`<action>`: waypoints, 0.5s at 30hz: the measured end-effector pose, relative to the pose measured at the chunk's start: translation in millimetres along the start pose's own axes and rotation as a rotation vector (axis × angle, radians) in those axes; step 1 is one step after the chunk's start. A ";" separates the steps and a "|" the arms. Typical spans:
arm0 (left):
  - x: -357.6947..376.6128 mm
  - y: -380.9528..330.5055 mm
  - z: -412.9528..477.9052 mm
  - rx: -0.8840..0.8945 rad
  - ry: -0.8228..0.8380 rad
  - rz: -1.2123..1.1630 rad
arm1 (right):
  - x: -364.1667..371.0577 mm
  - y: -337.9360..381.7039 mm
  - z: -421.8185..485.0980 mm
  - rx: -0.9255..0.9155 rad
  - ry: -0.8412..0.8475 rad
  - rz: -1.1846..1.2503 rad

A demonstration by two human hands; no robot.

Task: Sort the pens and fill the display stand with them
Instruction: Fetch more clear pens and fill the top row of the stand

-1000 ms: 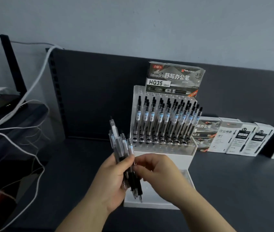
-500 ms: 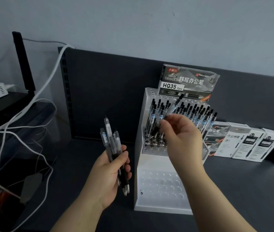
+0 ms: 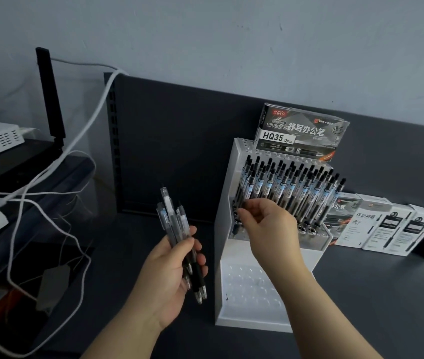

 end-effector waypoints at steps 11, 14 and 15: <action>8.0 8.5 -9.2 -0.059 0.070 -0.003 | 28.6 17.5 -55.9 -0.001 0.488 0.099; 12.6 11.3 -11.3 -0.056 0.087 0.024 | 29.7 11.1 -58.4 0.064 0.523 0.149; 14.0 11.7 -12.1 -0.052 0.092 0.034 | 28.6 9.5 -58.3 0.084 0.523 0.154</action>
Point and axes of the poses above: each hand's wrist, its own z-axis towards the middle knuckle, its own x-axis out of the palm, y = z × x, the point moved 6 cm from there along z, towards the middle knuckle
